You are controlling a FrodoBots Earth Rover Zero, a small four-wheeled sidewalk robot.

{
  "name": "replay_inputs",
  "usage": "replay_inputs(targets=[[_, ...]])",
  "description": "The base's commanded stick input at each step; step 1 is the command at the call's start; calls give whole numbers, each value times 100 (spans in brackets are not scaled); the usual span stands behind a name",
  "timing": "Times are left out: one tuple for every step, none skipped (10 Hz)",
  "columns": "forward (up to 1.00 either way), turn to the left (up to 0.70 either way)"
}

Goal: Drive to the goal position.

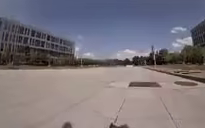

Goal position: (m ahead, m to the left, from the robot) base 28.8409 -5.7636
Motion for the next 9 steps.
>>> replay_inputs(targets=[[100, 0], [100, 0], [100, 0], [100, 0], [100, 0], [100, 0], [100, 0], [100, 0], [100, 0]])
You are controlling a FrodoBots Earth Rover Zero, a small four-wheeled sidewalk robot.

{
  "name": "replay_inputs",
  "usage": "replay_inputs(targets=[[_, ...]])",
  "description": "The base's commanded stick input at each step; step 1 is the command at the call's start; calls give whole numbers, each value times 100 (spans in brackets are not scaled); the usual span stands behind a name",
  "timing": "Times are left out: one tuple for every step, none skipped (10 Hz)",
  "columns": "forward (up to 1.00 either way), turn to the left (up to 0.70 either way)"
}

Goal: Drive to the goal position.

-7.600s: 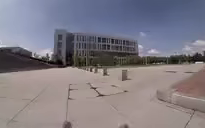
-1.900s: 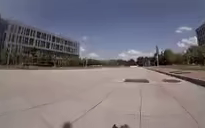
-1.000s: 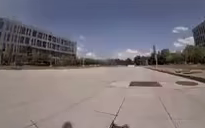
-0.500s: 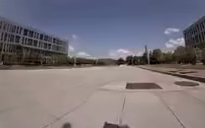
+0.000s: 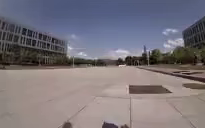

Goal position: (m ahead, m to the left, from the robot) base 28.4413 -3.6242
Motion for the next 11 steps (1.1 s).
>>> replay_inputs(targets=[[100, 0], [100, 0], [100, 0], [100, -5], [100, -21], [100, -30], [100, -30], [100, -30], [100, -30], [100, -30], [100, -28]])
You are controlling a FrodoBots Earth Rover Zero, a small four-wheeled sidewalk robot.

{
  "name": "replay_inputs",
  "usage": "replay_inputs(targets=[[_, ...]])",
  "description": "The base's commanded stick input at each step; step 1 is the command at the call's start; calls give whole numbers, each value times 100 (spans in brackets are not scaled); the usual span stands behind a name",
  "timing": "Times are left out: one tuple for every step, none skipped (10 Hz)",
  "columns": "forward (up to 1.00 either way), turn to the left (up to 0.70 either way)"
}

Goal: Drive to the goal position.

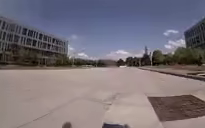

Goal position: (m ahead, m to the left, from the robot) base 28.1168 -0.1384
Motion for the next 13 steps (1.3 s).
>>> replay_inputs(targets=[[100, -18], [100, 0], [100, 0], [100, 0], [100, 0], [100, 0], [100, 0], [100, 0], [100, 0], [100, 0], [100, 0], [100, 0], [100, 0]])
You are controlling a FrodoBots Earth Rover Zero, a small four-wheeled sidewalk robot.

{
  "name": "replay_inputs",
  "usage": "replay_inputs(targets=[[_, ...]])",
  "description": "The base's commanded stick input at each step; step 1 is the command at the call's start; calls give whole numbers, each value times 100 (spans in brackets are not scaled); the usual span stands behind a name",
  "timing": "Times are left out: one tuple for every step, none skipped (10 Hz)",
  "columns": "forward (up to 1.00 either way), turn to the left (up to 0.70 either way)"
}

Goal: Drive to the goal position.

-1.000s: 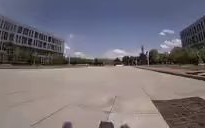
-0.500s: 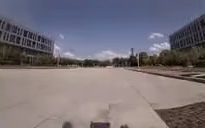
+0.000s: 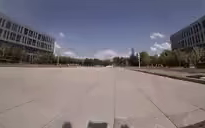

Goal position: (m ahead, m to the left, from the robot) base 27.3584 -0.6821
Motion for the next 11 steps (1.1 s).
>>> replay_inputs(targets=[[100, 0], [100, 0], [100, 0], [100, 0], [100, 0], [100, 0], [100, 0], [100, 0], [100, 0], [100, 0], [100, 0]])
